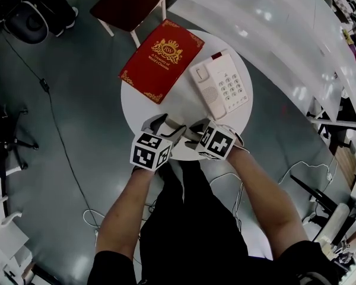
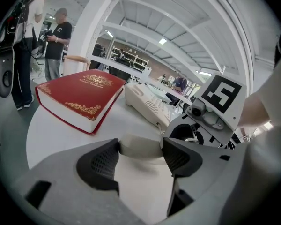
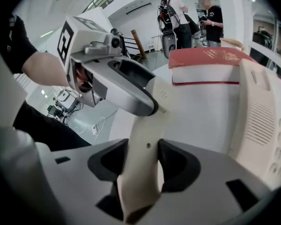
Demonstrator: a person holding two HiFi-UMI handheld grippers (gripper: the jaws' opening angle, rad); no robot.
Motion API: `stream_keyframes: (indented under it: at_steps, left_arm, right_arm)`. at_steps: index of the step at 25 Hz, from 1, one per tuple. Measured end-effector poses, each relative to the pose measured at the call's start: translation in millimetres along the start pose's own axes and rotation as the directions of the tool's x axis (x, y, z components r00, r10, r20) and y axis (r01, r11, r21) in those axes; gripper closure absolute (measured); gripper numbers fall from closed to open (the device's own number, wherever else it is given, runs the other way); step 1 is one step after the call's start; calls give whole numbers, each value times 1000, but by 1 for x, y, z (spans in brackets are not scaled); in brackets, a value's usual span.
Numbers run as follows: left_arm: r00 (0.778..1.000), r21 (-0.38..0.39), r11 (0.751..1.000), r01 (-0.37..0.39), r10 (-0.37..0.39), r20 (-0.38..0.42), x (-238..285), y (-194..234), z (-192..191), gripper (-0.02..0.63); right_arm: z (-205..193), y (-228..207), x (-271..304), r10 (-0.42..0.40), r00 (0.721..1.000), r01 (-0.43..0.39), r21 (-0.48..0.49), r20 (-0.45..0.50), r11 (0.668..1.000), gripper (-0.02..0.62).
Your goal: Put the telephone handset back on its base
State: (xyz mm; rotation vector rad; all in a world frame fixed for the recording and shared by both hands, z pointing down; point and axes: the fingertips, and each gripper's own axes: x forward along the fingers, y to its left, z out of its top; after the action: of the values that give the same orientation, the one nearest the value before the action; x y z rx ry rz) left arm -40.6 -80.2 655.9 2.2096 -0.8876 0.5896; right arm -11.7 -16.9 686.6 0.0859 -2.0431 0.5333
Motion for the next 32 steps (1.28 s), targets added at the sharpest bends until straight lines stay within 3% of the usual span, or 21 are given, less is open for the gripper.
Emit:
stream_keyframes:
  at_steps: [5,9,12,15,18,22,28,32]
  left_arm:
    - [1000,12,1000,16,-16,3,7,-4,3,293]
    - [1000,35,999,23,-22,-11,11,-5,4,291]
    - [1000,-7,1000,10,-10,-26,14,-1,5,308]
    - [999,-45,999,-11,10,-40,17,3,5,315]
    - [999,-97,995,-22,18,-36,19,5,9,321]
    - [999,-140,990,-29,24,-43,21,6,13,324]
    - [999,-140,990,-11,6,-42,22,7,13,318]
    - [1000,-116,993,0,0,-2,17,11,19,324]
  right_arm:
    - [-5,0,-5,71,997,-71,23,-7,997,393]
    - [-8,-1,-6,73,996,-73,-4,-43,997,393]
    - [-8,-6,-7,19,997,-22,-45,-74,999,390]
    - [-3,-12,-12,-81,990,62,-165,-114,984,387]
    - [0,-15,-15,-209,968,163,-286,-138,944,407]
    - [-4,-22,-12,-358,912,260,-395,-198,881,438]
    - [-5,-29,-5,-361,899,273,-326,-250,905,453]
    - [-6,-29,-2,-370,883,265,-345,-288,900,456]
